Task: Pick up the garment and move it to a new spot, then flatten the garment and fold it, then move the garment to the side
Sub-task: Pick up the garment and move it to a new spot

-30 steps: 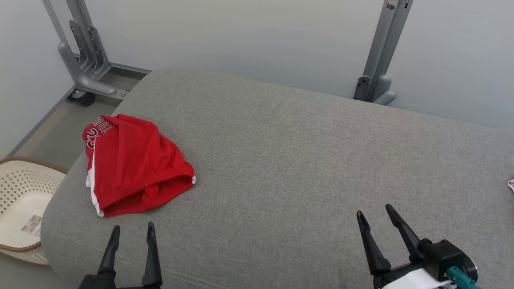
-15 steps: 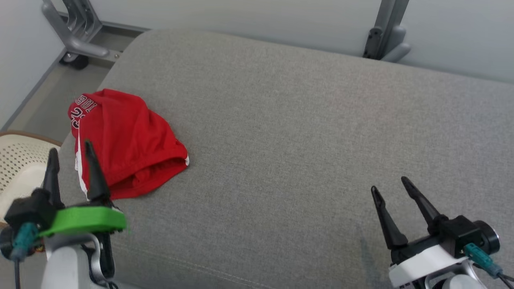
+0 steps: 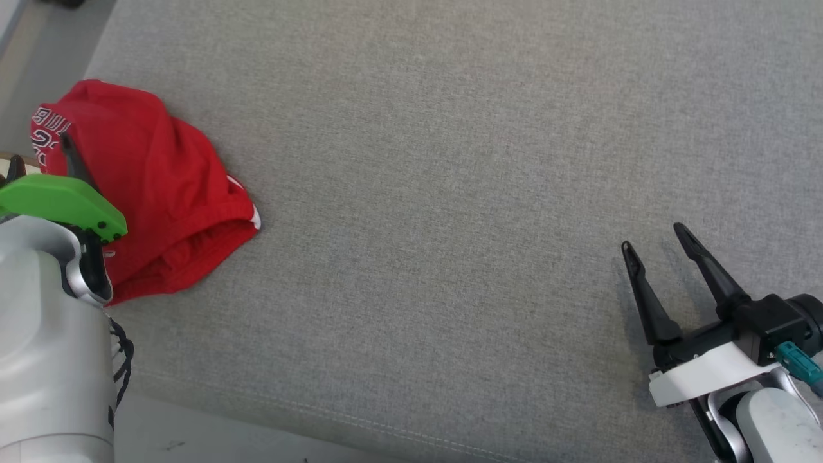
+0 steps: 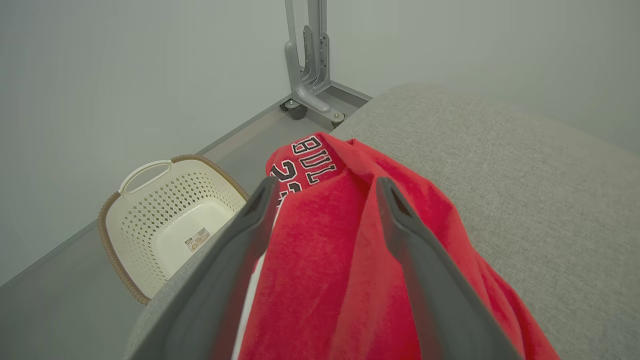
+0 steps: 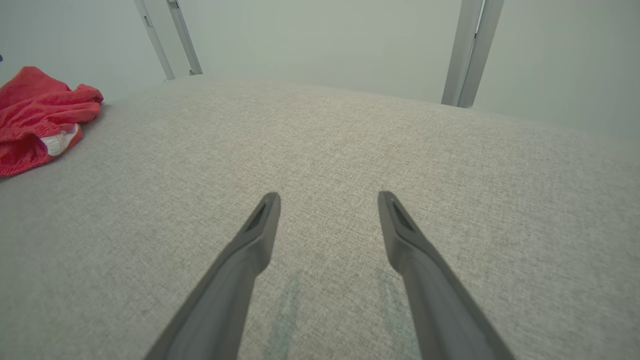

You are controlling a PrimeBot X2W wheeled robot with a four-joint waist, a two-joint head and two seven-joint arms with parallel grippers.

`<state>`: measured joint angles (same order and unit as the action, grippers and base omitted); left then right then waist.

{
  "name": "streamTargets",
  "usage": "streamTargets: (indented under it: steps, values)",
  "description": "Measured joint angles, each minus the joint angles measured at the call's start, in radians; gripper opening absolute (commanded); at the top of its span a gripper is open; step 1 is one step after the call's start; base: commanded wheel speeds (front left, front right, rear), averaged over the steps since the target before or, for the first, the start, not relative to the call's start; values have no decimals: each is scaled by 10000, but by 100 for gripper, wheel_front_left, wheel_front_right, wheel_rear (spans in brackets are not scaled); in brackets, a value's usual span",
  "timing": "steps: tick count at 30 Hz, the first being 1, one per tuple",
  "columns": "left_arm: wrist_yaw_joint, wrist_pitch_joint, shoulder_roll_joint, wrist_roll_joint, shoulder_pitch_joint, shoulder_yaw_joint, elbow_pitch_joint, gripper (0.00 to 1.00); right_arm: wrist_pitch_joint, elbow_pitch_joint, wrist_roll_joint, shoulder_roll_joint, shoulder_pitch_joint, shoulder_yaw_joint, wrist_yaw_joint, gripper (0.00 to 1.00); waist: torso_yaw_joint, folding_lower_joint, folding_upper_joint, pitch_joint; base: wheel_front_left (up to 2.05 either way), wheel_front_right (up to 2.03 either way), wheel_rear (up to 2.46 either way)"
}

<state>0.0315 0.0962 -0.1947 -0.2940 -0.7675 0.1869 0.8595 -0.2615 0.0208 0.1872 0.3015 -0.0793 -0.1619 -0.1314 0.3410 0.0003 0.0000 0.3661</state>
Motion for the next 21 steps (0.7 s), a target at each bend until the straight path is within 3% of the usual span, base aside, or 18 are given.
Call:
streamTargets:
  steps: [5,20,21]
  values:
    - [35,-1072,-336,-303,-1163,171,1396,100,0,-21,-52,88,-136,150,0,100,-165,0,0,658,0,0,0]
    - [-1204,-3438,-543,-1047,-2217,92,3674,100,-2,-119,-151,155,-750,138,0,100,-468,-1,1,1502,0,0,0]
    - [-1294,-3613,-554,-1106,-2221,92,3708,45,0,-121,-151,138,-776,140,0,100,-496,-2,1,1491,0,0,0]
